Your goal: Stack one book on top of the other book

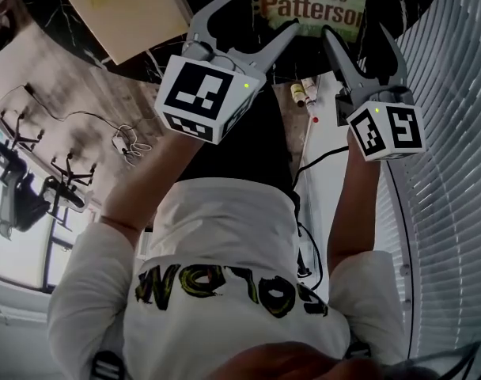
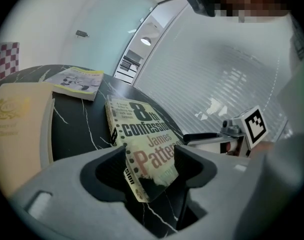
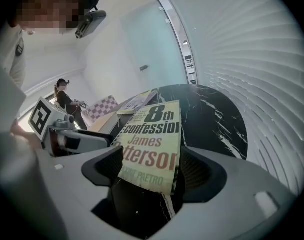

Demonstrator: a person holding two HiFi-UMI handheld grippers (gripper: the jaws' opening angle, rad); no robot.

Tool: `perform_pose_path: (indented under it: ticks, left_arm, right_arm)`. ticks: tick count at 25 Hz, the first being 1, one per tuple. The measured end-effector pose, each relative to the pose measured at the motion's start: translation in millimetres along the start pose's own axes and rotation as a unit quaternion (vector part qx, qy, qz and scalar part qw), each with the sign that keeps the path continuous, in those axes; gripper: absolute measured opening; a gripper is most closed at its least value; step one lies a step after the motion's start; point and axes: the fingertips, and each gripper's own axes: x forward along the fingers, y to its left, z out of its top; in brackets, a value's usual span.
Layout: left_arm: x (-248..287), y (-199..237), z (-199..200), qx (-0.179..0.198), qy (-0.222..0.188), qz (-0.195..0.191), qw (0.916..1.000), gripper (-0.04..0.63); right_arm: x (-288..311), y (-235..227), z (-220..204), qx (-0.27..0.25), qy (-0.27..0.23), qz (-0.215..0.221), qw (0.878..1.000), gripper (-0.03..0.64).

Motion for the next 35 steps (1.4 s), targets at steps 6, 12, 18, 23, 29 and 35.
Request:
perform_pose_path:
  ticks: [6,12,18,23,29,35]
  left_arm:
    - [13,8,-20,-0.011,0.018,0.002,0.9998,0.325]
    - [20,12,-25,-0.005,0.018,0.004,0.9998,0.328]
    - [27,15,-32,0.006,0.03,0.014,0.9994,0.328]
    - [27,16,-30,0.008,0.024,0.019,0.9995,0.327]
    - [24,10,-25,0.001,0.023,0.016,0.9996,0.327]
    - [4,-9,-2,0.011,0.012,0.015,0.9998,0.327]
  right_arm:
    - [16,-4,-15,0.017,0.019,0.011,1.0,0.373]
    - [22,-7,-27,0.027,0.016,0.01,0.999,0.373]
    - [24,-10,-35,0.045,0.017,0.005,0.999,0.327]
    - [24,-9,-35,0.048,0.004,0.0,0.999,0.324]
    - [14,-5,-29,0.042,0.008,-0.014,0.999,0.322]
    - [-10,7,-6,0.037,-0.017,-0.021,0.999,0.322]
